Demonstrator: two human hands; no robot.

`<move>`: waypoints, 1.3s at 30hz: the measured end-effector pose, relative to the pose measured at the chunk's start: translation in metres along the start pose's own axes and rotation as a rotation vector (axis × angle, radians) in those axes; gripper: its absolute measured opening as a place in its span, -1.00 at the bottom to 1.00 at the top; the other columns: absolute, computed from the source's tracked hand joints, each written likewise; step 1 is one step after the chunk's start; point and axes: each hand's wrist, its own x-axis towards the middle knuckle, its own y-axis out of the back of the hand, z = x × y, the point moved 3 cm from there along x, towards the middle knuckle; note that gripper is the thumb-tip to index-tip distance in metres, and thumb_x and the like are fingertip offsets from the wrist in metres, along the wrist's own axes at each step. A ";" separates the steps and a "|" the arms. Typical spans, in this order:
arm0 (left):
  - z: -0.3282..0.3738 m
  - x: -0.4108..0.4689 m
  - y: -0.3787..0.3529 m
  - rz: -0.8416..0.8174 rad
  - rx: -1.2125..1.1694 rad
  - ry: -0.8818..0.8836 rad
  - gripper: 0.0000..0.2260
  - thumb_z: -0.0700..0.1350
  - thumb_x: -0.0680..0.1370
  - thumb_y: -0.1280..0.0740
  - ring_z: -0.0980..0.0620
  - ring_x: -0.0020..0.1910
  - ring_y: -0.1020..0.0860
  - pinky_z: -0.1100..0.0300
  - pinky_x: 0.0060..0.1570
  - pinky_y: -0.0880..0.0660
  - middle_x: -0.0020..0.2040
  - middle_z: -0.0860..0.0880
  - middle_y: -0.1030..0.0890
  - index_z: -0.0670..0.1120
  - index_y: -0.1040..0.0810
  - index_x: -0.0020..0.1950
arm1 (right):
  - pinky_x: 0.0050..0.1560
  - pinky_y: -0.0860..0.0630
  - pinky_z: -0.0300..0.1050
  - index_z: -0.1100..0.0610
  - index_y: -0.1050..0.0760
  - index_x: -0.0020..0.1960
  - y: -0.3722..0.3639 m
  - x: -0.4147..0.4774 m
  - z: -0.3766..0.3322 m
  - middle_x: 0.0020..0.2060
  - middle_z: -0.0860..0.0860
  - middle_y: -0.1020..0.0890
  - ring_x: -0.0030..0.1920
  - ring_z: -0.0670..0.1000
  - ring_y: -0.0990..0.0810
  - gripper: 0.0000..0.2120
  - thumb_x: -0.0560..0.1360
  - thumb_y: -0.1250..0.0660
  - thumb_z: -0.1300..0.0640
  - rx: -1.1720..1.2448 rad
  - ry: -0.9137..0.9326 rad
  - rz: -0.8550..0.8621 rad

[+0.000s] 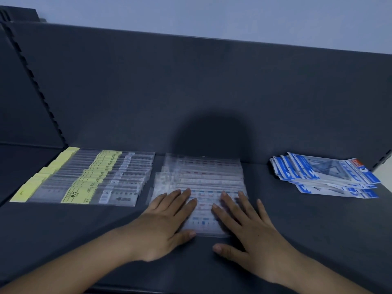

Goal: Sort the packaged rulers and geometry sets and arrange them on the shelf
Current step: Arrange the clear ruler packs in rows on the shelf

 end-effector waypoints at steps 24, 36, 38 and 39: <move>-0.021 0.058 0.006 0.137 -0.058 0.136 0.00 0.45 0.16 0.52 0.18 0.39 0.39 0.19 0.37 0.40 0.52 0.04 0.32 -0.02 0.30 0.52 | 0.39 0.34 -0.18 0.10 0.15 0.54 -0.002 0.066 0.039 0.53 0.00 0.16 0.48 -0.03 0.30 0.24 0.04 0.57 -0.58 0.311 -0.167 0.176; -0.019 0.060 0.001 0.161 -0.116 0.153 0.01 0.47 0.16 0.49 0.18 0.41 0.37 0.21 0.38 0.37 0.52 0.03 0.32 -0.02 0.29 0.52 | 0.41 0.33 -0.21 0.19 0.21 0.53 -0.001 0.065 0.040 0.53 0.07 0.19 0.52 0.00 0.23 -0.27 0.58 0.03 -0.21 0.334 -0.159 0.151; -0.018 0.060 0.002 0.160 -0.110 0.153 0.04 0.48 0.13 0.52 0.19 0.40 0.37 0.21 0.39 0.37 0.52 0.04 0.32 -0.02 0.29 0.52 | 0.42 0.32 -0.18 0.17 0.21 0.53 0.000 0.065 0.039 0.53 0.05 0.20 0.52 0.01 0.24 -0.24 0.54 0.08 -0.28 0.323 -0.161 0.144; -0.018 0.060 0.003 0.160 -0.104 0.155 0.04 0.48 0.13 0.52 0.19 0.40 0.37 0.21 0.39 0.37 0.52 0.04 0.31 -0.02 0.28 0.53 | 0.42 0.32 -0.16 0.15 0.21 0.53 0.001 0.066 0.039 0.53 0.03 0.20 0.51 0.01 0.25 -0.17 0.48 0.17 -0.37 0.303 -0.158 0.136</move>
